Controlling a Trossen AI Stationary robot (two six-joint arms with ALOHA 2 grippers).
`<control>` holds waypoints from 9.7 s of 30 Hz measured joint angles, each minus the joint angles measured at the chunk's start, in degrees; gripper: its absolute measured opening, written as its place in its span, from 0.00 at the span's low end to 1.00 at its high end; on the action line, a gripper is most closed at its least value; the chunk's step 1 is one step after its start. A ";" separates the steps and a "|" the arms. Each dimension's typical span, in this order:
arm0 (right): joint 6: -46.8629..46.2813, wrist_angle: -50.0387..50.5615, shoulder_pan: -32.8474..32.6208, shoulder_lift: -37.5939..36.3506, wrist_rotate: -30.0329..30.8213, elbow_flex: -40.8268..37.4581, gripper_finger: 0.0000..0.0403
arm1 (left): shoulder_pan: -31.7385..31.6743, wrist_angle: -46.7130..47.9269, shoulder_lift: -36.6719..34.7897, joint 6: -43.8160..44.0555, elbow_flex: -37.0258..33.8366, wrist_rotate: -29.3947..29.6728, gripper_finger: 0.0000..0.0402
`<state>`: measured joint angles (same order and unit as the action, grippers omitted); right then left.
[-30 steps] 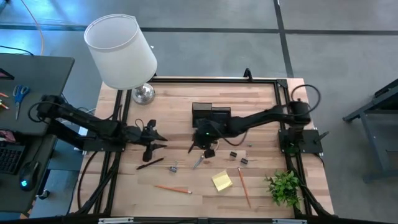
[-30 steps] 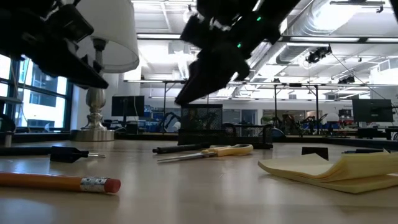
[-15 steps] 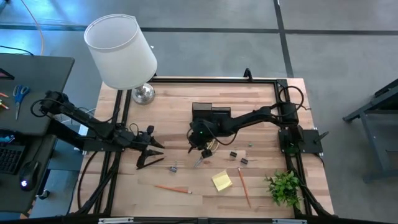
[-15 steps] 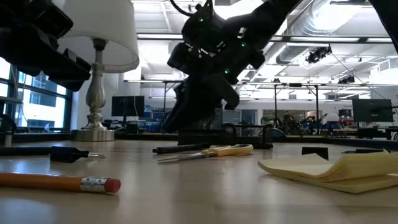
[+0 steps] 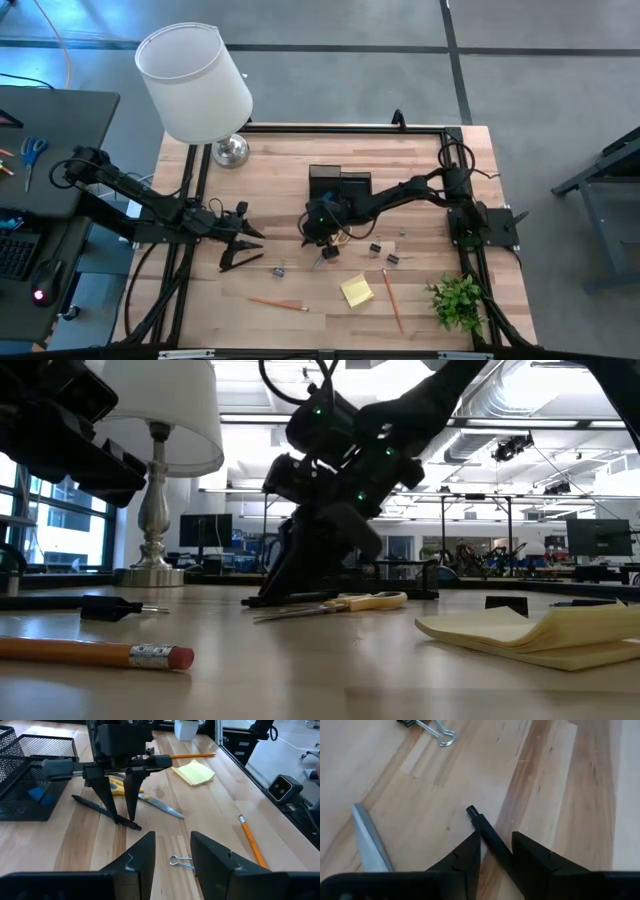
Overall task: Pick and place office supplies into organizer
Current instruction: Put the top black pen into the black desk organizer, then put the bottom right black binder clip into the black desk organizer
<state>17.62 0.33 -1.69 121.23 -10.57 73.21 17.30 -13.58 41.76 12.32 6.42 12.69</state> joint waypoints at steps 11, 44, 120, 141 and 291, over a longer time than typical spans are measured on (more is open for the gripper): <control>-0.83 2.09 -0.48 -0.02 -0.08 0.02 0.12 | -0.02 0.02 0.00 0.00 0.02 0.45 0.28; -6.71 -7.16 2.34 -12.70 8.55 0.83 0.06 | -0.02 1.79 0.02 1.57 0.04 -0.62 0.28; -9.95 -78.29 17.65 -7.79 9.01 -31.15 0.28 | 0.74 0.00 0.02 4.63 -1.14 0.44 0.28; -6.80 -19.95 2.65 -15.58 8.22 -8.24 0.28 | 0.74 3.11 -0.18 6.10 -1.16 0.11 0.28; -130.72 46.12 -21.27 -30.92 6.83 -18.21 0.17 | 0.68 -11.18 -1.51 -33.51 -1.14 4.81 0.28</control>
<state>-113.10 46.46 -22.96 90.31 -3.74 55.00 17.98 -24.76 40.25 -21.19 5.28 17.49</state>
